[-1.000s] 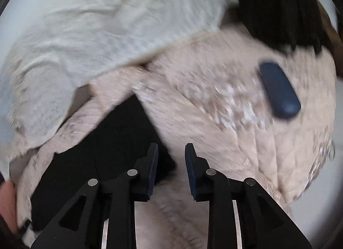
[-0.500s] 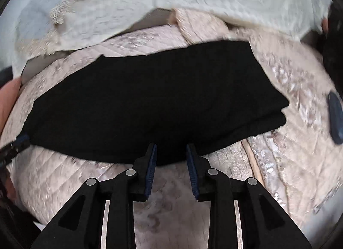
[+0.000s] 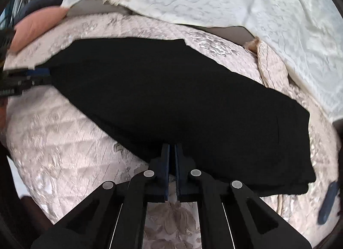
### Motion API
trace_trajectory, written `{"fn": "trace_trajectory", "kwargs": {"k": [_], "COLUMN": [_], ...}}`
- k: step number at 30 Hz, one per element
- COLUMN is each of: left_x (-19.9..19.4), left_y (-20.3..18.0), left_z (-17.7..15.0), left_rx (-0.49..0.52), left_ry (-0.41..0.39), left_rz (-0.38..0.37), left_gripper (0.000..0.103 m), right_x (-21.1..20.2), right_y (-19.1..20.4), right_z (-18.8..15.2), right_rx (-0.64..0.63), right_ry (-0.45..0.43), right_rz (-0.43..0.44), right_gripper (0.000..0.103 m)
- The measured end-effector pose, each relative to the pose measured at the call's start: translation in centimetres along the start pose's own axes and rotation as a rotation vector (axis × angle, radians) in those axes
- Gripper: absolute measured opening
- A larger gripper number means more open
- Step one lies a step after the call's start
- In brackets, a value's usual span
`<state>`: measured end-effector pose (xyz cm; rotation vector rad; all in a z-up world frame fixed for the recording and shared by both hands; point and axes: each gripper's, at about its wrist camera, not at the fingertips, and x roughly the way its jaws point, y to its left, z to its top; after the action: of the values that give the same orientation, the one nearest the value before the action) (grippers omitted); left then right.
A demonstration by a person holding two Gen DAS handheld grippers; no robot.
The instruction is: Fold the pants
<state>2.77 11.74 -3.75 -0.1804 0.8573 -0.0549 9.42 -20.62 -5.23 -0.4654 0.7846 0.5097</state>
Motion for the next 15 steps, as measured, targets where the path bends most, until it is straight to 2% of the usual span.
{"fn": "trace_trajectory", "kwargs": {"k": [2,3,6,10,12,14,15], "left_x": [-0.1,-0.1,-0.4,-0.7,-1.2,-1.6,-1.8], "left_y": [0.7,1.2,2.3,2.5,2.2,1.8,1.6], "left_z": [0.1,0.1,0.1,0.1,0.2,0.4,0.5], "left_rx": [-0.023,-0.043,-0.083,-0.118,-0.128,-0.139,-0.145], "left_ry": [-0.003,-0.002,-0.010,-0.012,-0.025,-0.045,-0.056], "left_rz": [0.000,-0.006,-0.018,-0.026,-0.025,-0.029,-0.032], "left_gripper": [0.021,0.019,0.018,0.018,0.018,0.021,0.023], "right_x": [-0.8,-1.2,-1.7,-0.1,-0.4,-1.5,-2.1], "right_y": [-0.3,-0.2,0.2,1.0,1.3,1.4,1.6], "right_z": [-0.2,-0.3,-0.6,-1.5,-1.5,-1.0,-0.8], "right_rx": [0.025,0.029,0.051,0.058,0.082,0.129,0.148], "right_ry": [-0.014,-0.021,-0.019,0.062,0.049,0.010,-0.013], "right_rz": [0.018,0.022,0.043,0.105,0.065,-0.003,-0.022], "right_gripper": [0.000,0.000,0.000,0.000,0.000,0.013,0.024]}}
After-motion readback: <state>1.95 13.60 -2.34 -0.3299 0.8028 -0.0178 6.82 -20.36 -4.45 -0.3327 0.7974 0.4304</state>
